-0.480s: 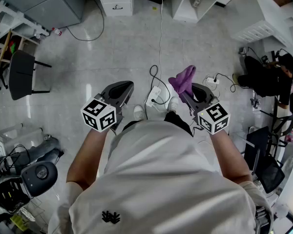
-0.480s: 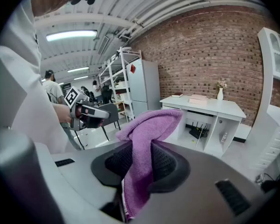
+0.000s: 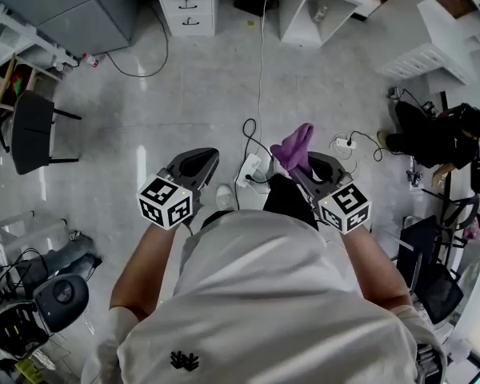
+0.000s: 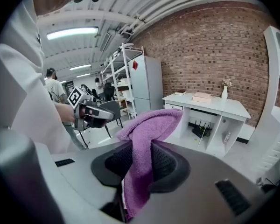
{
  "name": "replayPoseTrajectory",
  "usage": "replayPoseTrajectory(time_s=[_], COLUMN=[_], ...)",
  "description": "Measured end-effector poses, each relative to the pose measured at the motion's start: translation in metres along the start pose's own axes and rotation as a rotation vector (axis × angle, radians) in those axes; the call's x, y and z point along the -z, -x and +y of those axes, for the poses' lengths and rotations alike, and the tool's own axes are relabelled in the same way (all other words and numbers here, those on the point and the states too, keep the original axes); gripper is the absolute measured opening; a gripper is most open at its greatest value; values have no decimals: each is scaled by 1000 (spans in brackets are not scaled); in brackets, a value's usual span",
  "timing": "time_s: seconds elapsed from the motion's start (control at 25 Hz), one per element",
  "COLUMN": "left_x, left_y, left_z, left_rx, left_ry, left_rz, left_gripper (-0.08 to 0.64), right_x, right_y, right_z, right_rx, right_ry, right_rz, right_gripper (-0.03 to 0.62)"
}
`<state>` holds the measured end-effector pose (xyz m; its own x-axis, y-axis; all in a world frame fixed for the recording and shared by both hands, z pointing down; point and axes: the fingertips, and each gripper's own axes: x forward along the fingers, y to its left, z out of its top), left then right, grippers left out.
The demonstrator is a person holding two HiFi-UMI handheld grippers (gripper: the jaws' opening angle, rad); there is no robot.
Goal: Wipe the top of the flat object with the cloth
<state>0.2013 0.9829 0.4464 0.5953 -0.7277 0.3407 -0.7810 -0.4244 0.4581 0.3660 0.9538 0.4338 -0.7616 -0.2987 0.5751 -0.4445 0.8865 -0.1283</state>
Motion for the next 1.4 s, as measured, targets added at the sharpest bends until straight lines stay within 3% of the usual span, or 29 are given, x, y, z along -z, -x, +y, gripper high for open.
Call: replayPoseTrajectory(time_s=[0.28,0.64,0.8,1.0,1.16,1.4], left_x=[-35,-168,-208,-240,-271,-313], left_y=[-79,-249,-300,-327,-334,-345], left_z=[19,66,77,98,151,256], left_rx=[-43,-136,-177,-222,-216,-156], left_ry=[-26,-68,-89,-80,-70,-67], left_rz=[43,56,42,2,-30,-37], left_gripper=[29,29,29,29,29,28], right_x=[-17,-88,-103,-131,-166,-223], right_y=[-20,-65,-79,-96,-141,-213], right_z=[-86,-287,-361,-404,-423,-451], right_rx=[-71,-155,-164,-176,-180,-103], right_ry=[-58,-18,-12,-32,-15,-22], right_rz=[-41,-96,-94,-122,-121,-97], right_gripper=[115,115,116,115,116,117])
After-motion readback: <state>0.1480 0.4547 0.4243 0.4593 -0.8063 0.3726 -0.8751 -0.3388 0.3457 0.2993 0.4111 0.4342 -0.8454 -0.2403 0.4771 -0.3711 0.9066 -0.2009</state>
